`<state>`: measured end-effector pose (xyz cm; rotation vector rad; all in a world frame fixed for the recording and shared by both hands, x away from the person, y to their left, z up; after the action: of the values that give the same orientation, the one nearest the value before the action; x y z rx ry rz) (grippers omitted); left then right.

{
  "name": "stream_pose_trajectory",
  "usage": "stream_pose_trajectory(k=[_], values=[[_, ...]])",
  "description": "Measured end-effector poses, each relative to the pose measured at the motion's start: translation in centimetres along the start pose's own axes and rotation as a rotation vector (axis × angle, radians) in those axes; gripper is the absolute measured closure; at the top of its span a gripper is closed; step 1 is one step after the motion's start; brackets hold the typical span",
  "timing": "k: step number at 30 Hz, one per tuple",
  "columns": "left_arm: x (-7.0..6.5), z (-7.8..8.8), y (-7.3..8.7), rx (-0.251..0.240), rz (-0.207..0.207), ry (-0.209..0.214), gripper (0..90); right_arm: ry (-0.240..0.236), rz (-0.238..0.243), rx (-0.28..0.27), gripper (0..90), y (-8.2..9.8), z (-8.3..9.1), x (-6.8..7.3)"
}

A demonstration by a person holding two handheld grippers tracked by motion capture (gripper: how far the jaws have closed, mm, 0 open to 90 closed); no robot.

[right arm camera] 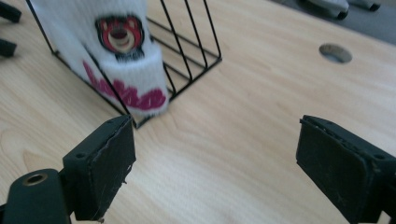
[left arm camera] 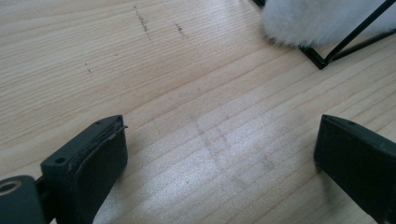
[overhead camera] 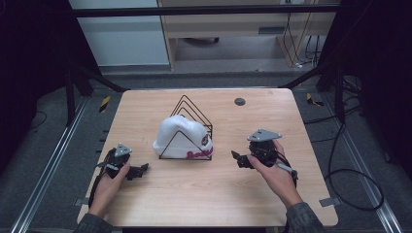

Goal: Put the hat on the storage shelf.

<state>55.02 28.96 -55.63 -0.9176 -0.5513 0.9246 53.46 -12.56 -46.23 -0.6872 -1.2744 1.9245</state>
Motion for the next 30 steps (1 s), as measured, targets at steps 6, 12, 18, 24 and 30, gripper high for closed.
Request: stream_pose_trajectory(k=[6, 12, 18, 24, 30], values=[[0.0, 0.0, 0.0, 0.001, -0.001, 0.002, 1.4, 0.001, -0.013, 0.037, 12.2, 2.5, 0.3, 0.0], [0.0, 0.0, 0.0, 0.001, -0.001, 0.002, 1.4, 0.012, -0.044, 0.084, 12.3, 5.4, 0.1, -0.2], [0.0, 0.0, 0.0, 0.002, -0.002, 0.002, 1.3, 0.054, -0.051, 0.114, 12.4, 7.4, -0.2, -1.4], [-0.1, 0.0, 0.0, 0.001, -0.002, 0.002, 1.2, 0.124, -0.098, 0.104, 12.4, 8.5, 0.2, -3.4], [-0.1, 0.0, 0.0, 0.002, -0.003, 0.003, 1.1, 0.177, -0.14, 0.118, 12.6, 9.7, 0.1, -4.4]])
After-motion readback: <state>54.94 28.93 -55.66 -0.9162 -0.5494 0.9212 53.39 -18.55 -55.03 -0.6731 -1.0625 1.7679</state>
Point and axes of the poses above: each handheld gripper's, and its own axes: z roughly backward along the jaws, y roughly out of its underside, x roughly to its left, the point moved 7 cm from there along -z, roughly forward along the jaws, and after that the axes turned 13 degrees about -x, right-handed, at the moved point
